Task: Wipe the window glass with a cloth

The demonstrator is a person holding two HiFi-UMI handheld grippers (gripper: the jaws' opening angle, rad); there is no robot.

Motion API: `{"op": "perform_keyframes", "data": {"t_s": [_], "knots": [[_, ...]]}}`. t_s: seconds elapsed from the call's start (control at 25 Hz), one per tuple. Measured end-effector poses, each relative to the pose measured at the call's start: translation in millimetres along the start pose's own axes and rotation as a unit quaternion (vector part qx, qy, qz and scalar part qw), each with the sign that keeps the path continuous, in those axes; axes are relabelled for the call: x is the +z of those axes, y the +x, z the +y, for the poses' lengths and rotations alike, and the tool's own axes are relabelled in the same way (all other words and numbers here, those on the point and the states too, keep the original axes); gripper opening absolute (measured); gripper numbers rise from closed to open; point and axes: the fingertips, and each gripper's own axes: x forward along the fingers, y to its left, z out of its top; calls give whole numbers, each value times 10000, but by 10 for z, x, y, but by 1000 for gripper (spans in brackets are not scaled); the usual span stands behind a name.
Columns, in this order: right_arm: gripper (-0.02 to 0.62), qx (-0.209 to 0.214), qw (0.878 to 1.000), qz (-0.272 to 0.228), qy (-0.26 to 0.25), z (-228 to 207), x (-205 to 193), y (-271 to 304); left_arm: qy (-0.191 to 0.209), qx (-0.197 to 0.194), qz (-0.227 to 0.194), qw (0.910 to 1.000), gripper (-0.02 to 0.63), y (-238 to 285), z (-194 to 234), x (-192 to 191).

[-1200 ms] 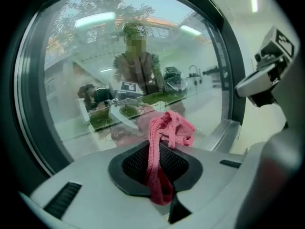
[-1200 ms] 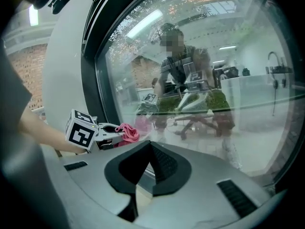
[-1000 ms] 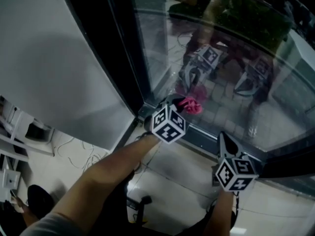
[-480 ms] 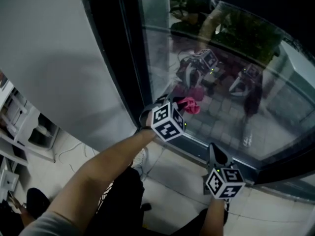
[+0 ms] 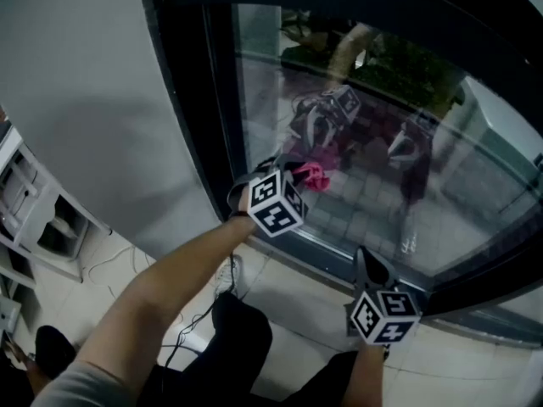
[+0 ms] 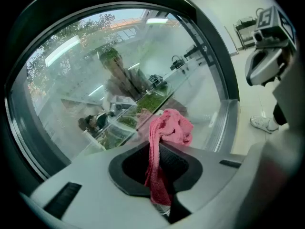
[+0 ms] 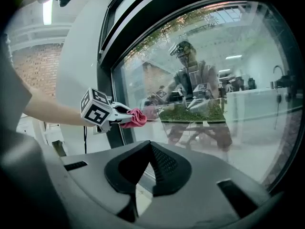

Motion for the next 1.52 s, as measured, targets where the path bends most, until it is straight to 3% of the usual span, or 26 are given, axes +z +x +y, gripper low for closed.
{"op": "perform_keyframes", "data": {"t_s": [0.4, 0.6, 0.76, 0.96, 1.08, 1.16, 1.52], "knots": [[0, 19, 9998, -158, -79, 41, 181, -103, -100, 220, -290, 9993, 43, -206, 241, 368], [0, -7, 9996, -266, -136, 64, 315, -202, -897, 356, -640, 9933, 43, -339, 381, 578], [0, -69, 9993, -305, -182, 17, 367, -327, -1750, 654, -955, 9777, 41, -443, 459, 702], [0, -165, 9990, -389, -174, -95, 406, -463, -3001, 724, -1437, 9402, 41, -463, 431, 784], [0, -227, 9989, -391, -159, -183, 385, -515, -3517, 699, -1642, 9190, 41, -433, 366, 804], [0, -267, 9989, -368, -146, -234, 356, -547, -3617, 686, -1763, 9129, 41, -434, 309, 862], [0, -440, 9984, -354, -59, -472, 264, -747, -3854, 539, -1919, 9010, 41, -341, -22, 1072]]}}
